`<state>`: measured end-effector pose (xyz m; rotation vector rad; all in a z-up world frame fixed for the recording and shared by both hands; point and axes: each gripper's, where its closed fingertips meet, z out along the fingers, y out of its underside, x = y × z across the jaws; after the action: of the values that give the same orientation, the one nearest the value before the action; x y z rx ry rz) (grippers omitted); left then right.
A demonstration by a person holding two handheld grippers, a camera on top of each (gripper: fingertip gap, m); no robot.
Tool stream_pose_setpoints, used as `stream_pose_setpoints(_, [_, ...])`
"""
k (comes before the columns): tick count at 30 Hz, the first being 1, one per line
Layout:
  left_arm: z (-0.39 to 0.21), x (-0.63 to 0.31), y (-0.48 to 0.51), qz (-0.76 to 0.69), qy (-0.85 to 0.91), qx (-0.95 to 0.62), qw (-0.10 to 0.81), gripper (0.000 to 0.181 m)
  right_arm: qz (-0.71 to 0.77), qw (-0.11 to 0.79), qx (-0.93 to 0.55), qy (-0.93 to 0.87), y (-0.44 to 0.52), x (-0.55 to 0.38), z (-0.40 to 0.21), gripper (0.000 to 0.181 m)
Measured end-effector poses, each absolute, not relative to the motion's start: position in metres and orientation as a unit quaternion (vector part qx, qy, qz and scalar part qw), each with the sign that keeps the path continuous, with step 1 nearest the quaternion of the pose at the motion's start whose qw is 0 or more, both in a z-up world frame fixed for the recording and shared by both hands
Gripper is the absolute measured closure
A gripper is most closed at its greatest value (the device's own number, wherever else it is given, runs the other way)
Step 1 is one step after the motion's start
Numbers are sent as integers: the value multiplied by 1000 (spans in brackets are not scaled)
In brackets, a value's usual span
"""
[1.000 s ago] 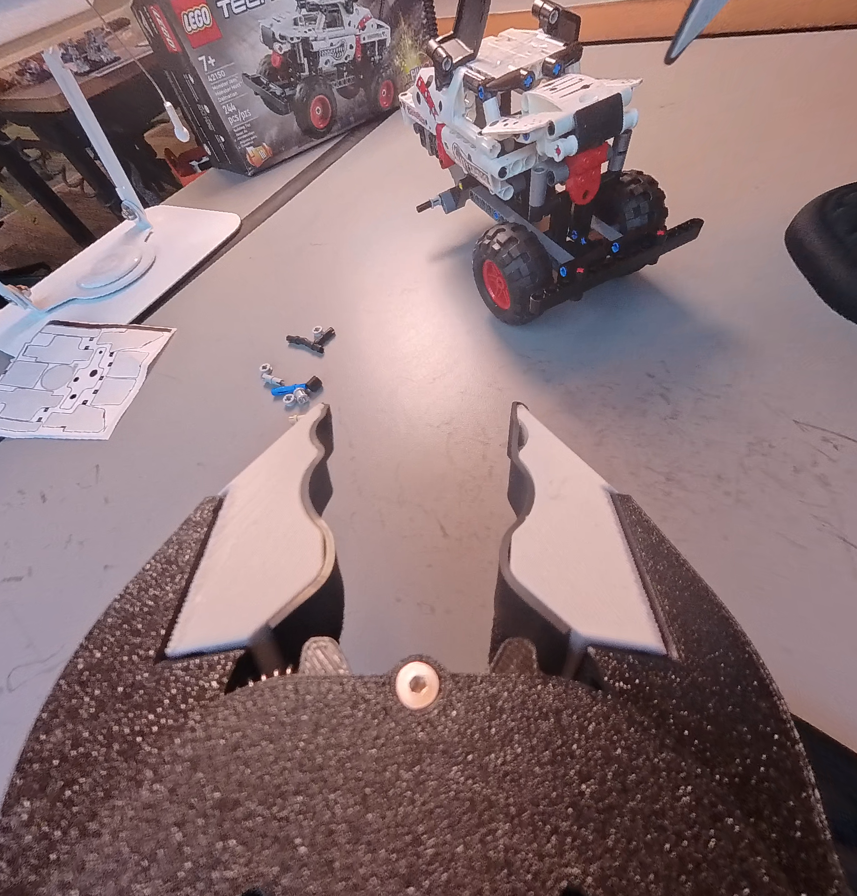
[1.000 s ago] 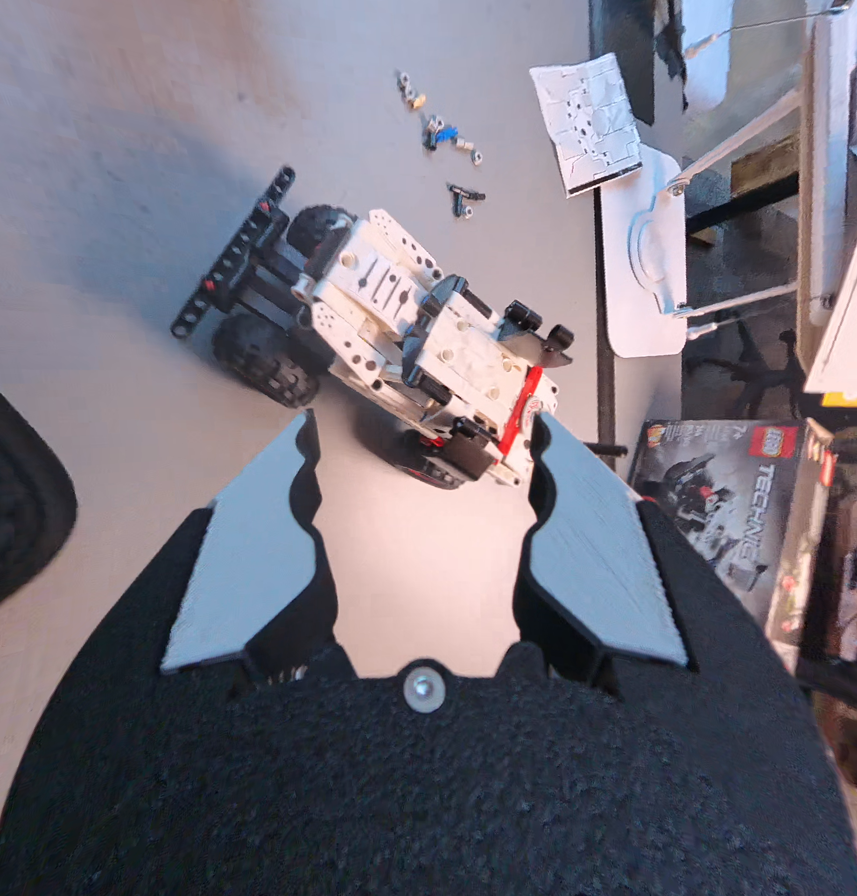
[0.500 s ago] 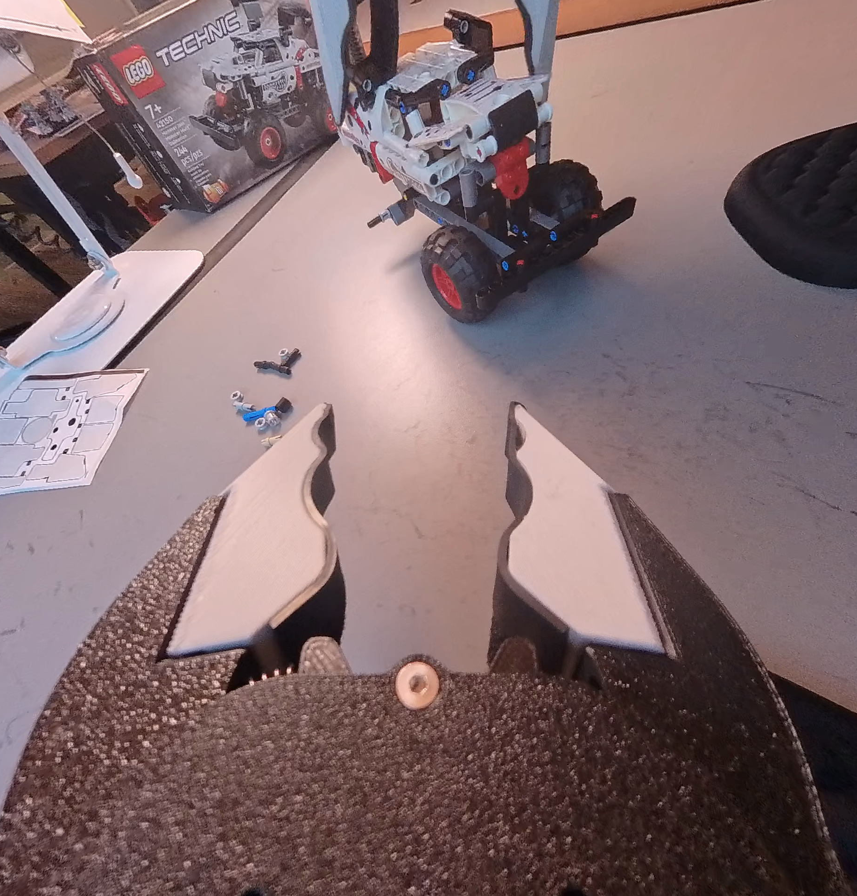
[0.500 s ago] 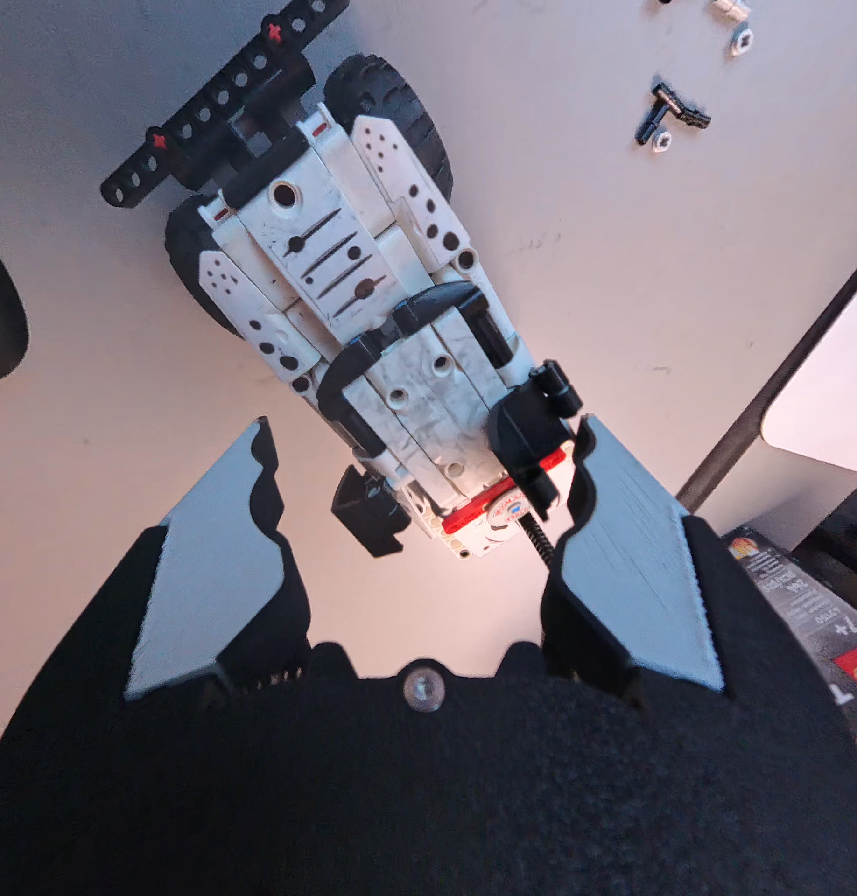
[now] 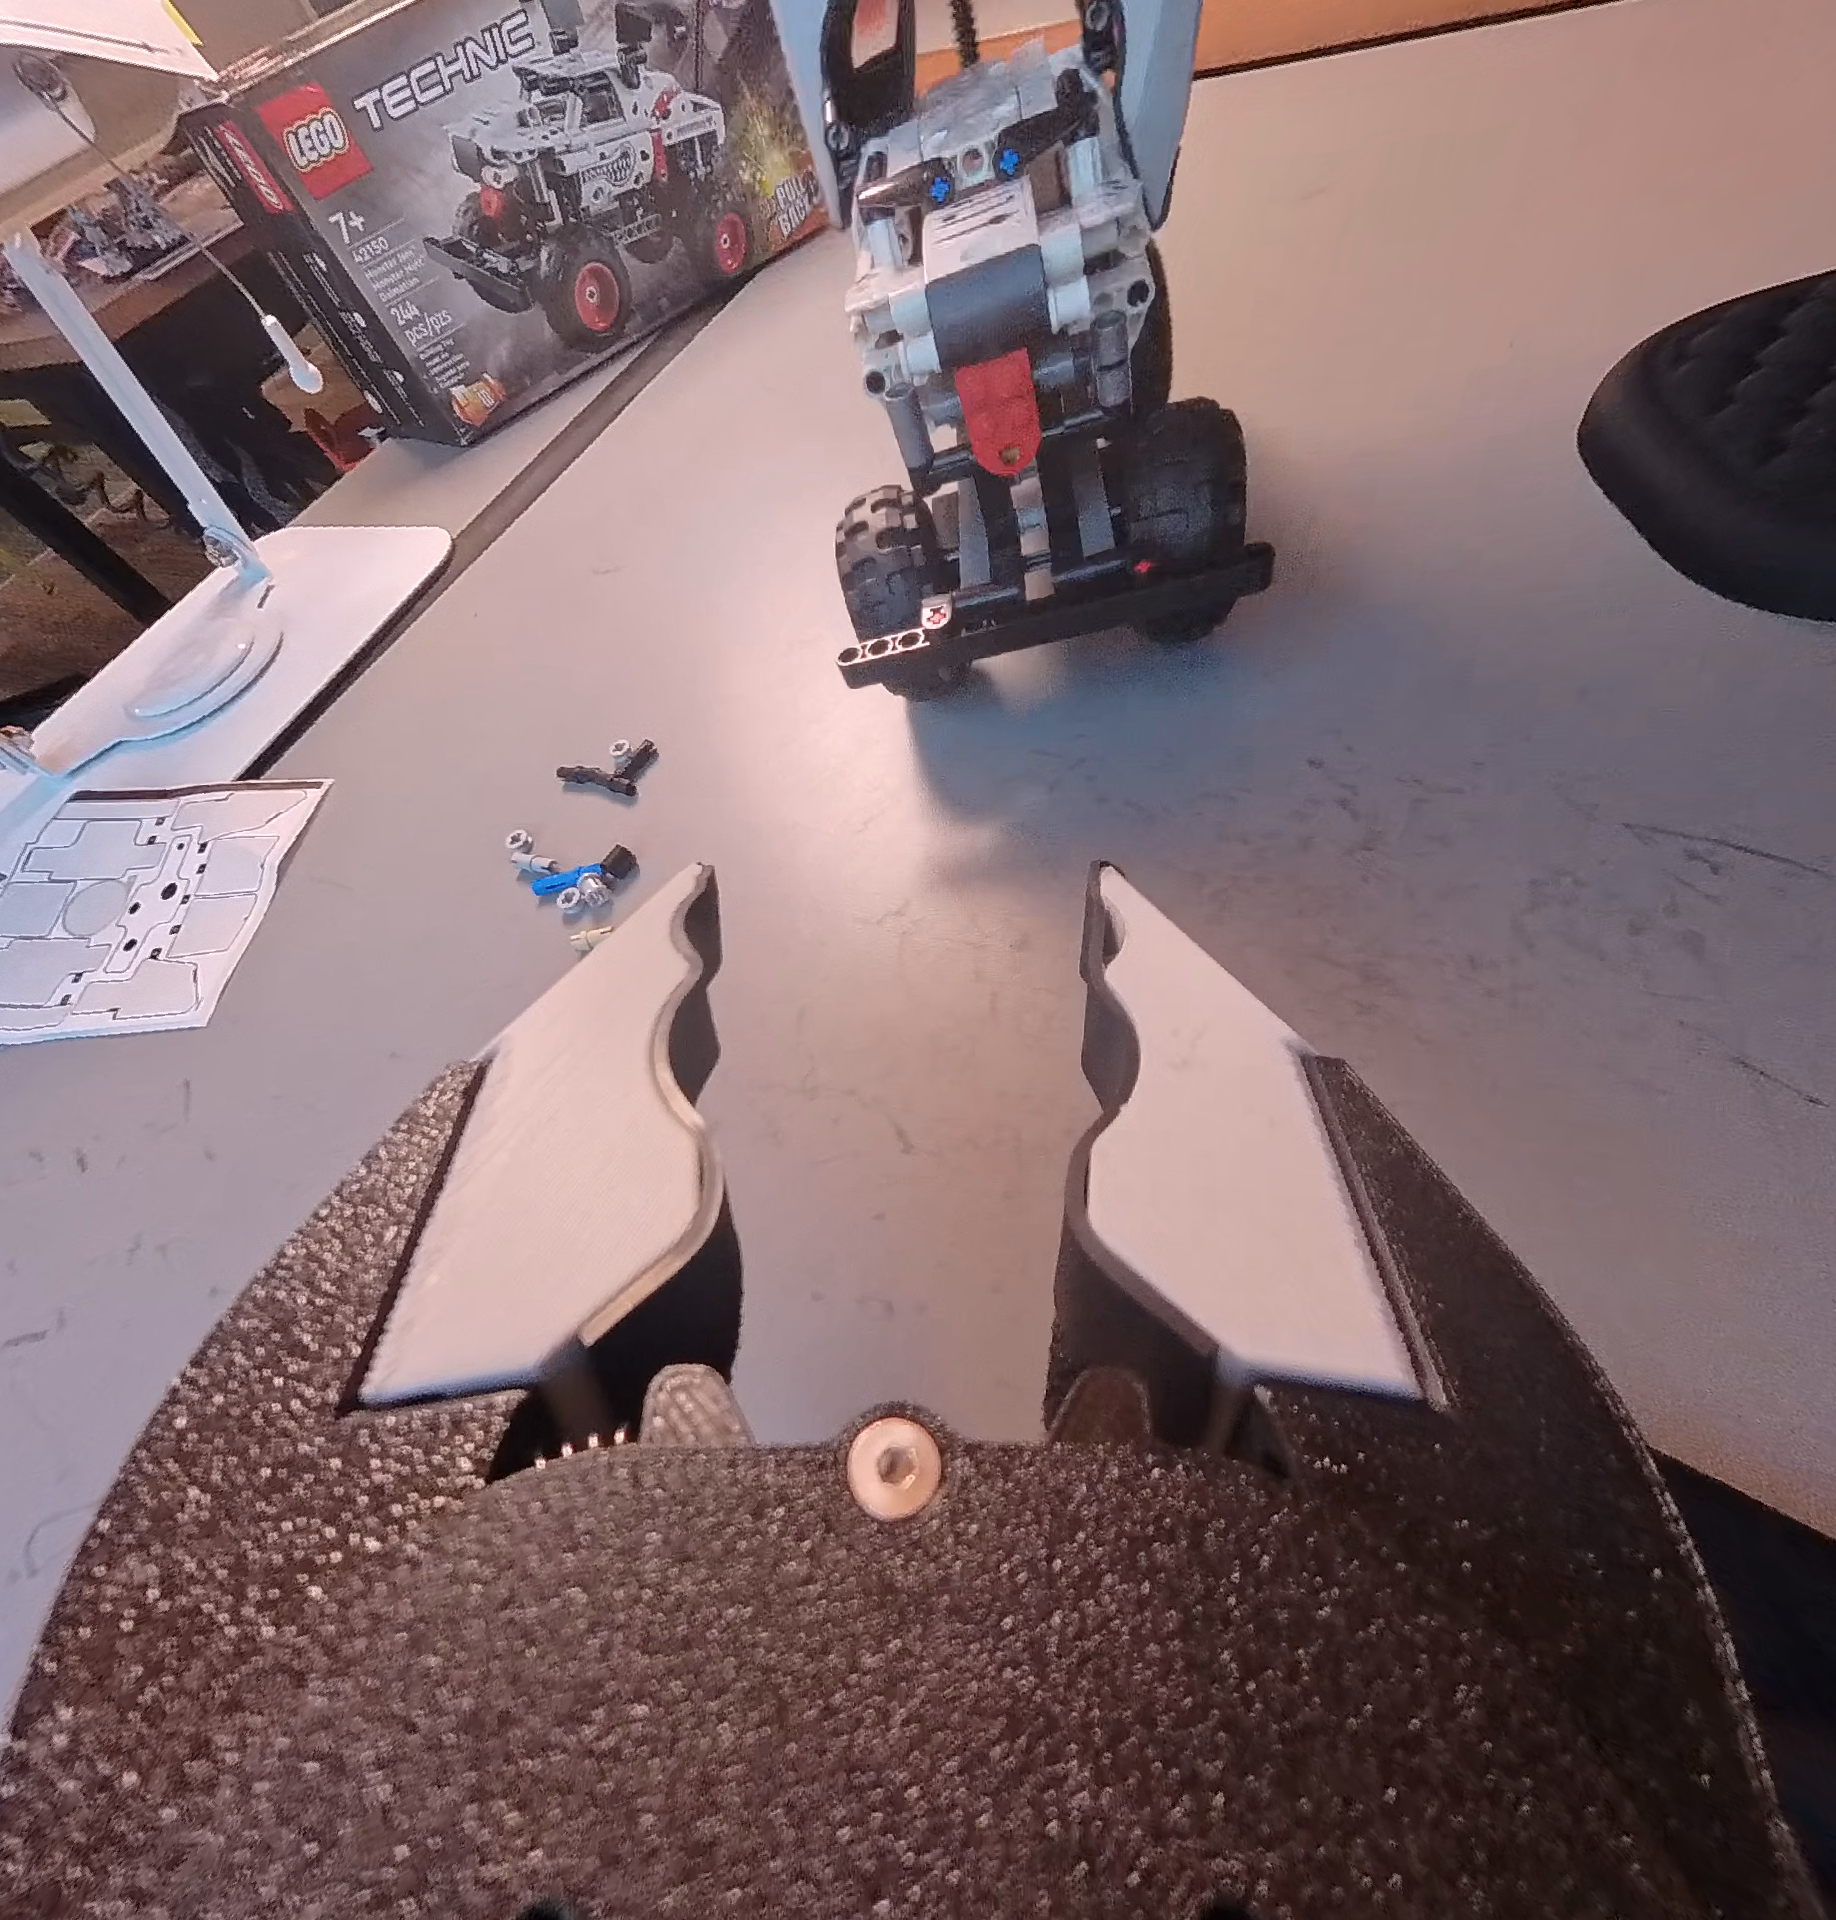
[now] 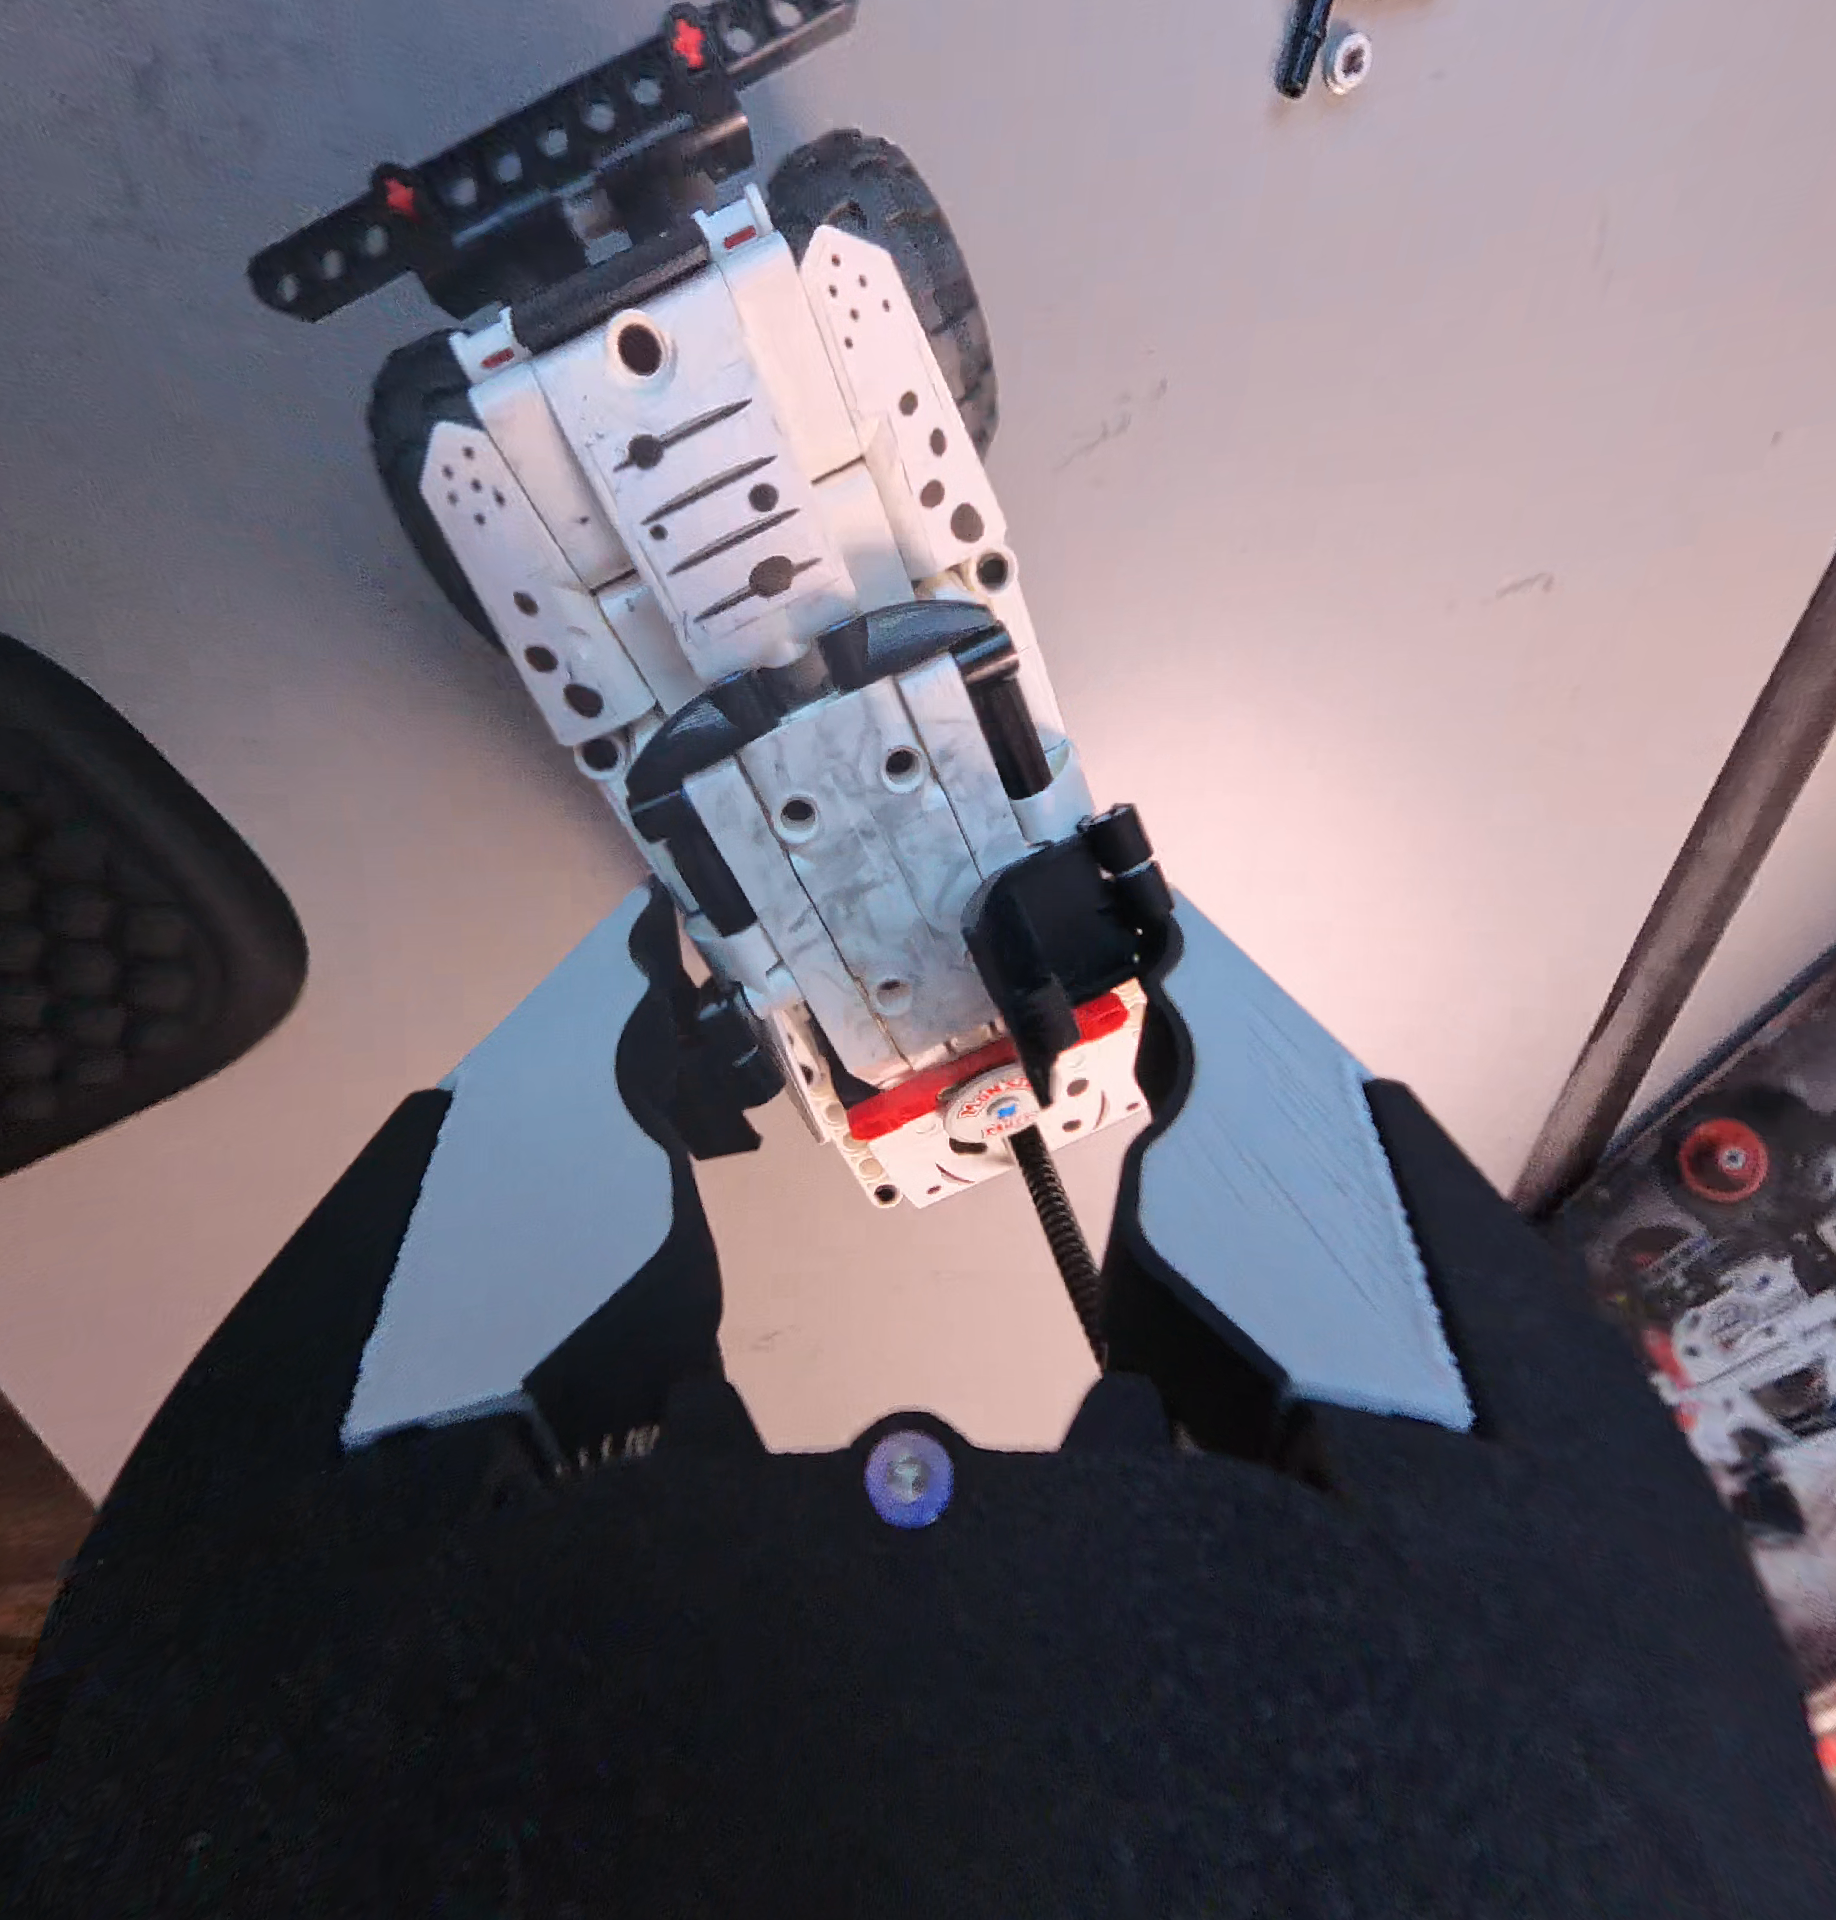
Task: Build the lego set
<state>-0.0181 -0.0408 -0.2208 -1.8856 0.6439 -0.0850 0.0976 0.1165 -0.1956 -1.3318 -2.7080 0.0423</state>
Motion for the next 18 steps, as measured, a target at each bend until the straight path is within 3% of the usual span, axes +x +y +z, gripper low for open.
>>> stream_pose_setpoints(3, [-223, -16, -39, -38, 277, -797, 536, 112, 16, 67, -496, -866, 105, 105, -198, 95])
stream_pose_setpoints(7, [-228, 7, -26, -106, 262, -829, 483, 87, 28, 105, -510, -853, 104, 104, -197, 94])
stream_pose_setpoints(13, [-224, 49, 13, -159, 258, -846, 440, 71, 77, 86, -568, -815, 101, 100, -198, 92])
stream_pose_setpoints(18, [-236, 52, 44, -145, 256, -865, 406, 69, 136, 79, -596, -788, 110, 99, -202, 90])
